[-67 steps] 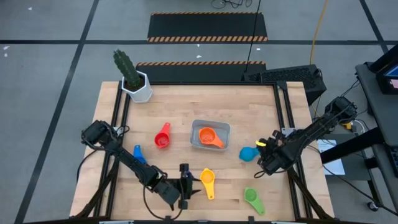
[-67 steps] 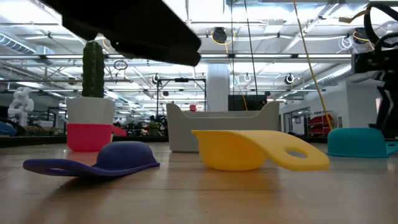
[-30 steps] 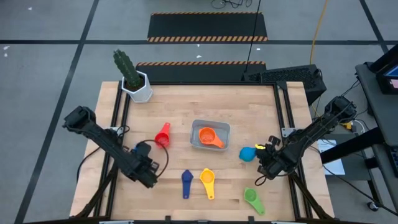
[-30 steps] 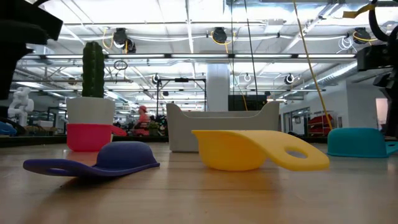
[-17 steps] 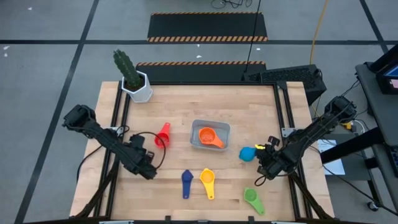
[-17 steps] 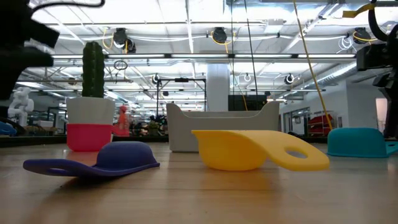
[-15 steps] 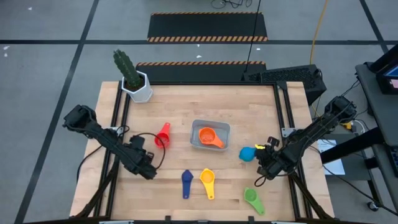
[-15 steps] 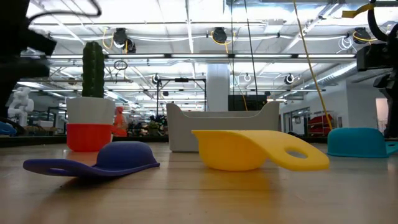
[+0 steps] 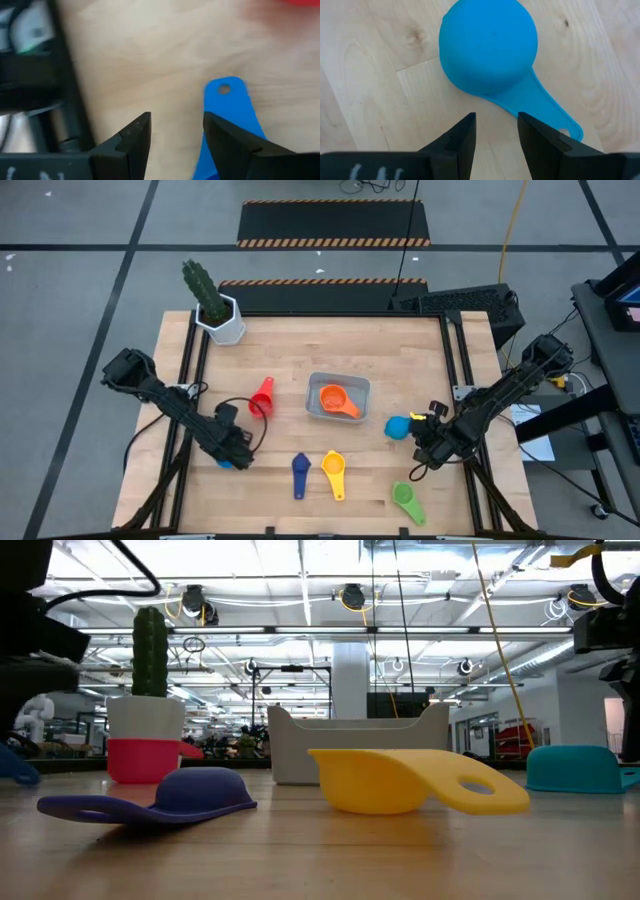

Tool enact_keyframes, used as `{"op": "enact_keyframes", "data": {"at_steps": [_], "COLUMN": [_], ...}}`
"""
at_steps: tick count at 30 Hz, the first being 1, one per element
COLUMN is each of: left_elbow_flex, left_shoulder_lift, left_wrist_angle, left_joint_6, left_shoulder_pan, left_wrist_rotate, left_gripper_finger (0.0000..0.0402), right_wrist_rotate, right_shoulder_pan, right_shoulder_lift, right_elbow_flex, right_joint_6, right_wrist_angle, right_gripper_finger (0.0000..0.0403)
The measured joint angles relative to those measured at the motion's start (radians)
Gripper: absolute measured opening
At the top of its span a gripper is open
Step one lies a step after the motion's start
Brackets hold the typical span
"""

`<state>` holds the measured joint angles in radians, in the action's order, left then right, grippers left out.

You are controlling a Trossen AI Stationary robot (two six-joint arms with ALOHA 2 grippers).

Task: Nest measuring cups in basket
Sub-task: Stack the blue measuring cup into the orange measuring cup

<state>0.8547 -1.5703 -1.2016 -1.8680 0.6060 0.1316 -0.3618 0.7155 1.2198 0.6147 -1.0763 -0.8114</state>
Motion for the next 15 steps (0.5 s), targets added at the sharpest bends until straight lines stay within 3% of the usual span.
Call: {"op": "enact_keyframes", "data": {"at_steps": [9,15], "left_elbow_flex": [0.002,0.068], "left_shoulder_lift": [0.0,0.0], "left_wrist_angle": [0.264,0.283], "left_joint_6": [0.181,0.425], "left_shoulder_pan": [0.0,0.0], "left_wrist_rotate": [0.095,0.095], "left_gripper_finger": [0.0184,0.0184], "right_wrist_rotate": [0.0,0.0], "right_shoulder_pan": [0.0,0.0], "right_shoulder_lift": [0.0,0.0], "right_elbow_flex": [0.0,0.0], "right_joint_6": [0.0,0.0], "right_wrist_angle": [0.0,0.001], "right_gripper_finger": [0.0139,0.0139]}}
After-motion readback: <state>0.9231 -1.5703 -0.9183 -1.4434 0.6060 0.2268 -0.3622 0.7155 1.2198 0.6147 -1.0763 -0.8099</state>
